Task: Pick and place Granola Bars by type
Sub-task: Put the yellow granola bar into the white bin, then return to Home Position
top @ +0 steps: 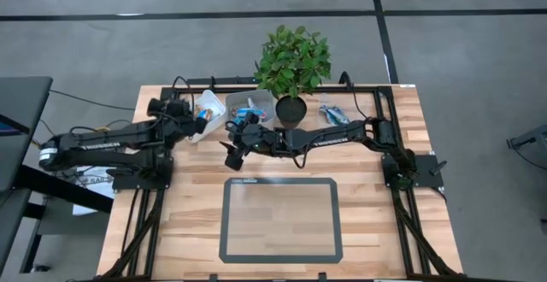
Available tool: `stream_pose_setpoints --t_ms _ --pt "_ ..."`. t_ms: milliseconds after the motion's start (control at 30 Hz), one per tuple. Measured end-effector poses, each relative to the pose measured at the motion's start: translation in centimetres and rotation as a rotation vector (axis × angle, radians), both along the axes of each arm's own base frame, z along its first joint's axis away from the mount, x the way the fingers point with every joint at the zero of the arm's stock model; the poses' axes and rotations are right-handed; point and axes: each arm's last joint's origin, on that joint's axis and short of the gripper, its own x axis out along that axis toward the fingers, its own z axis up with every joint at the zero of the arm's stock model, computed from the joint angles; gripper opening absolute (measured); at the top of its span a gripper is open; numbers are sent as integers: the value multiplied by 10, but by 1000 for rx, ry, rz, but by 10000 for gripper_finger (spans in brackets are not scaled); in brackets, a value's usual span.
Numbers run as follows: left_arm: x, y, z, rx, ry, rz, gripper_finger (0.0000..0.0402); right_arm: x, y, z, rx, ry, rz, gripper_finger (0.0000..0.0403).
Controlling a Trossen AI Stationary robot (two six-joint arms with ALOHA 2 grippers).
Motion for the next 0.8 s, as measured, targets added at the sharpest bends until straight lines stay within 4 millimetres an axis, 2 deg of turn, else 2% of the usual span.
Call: stream_pose_setpoints --t_ms 233,467,567,800 --pt "-9 10 -9 -67 110 67 65 -2 0 -4 -1 50 -1 219" --pt "-3 18 -19 -147 174 69 72 -5 1 -12 20 135 42 219" --pt "1 21 -24 -188 207 48 93 -5 2 -12 37 138 79 219" --pt "5 22 -29 -213 235 37 175 -5 8 -13 50 144 126 219"
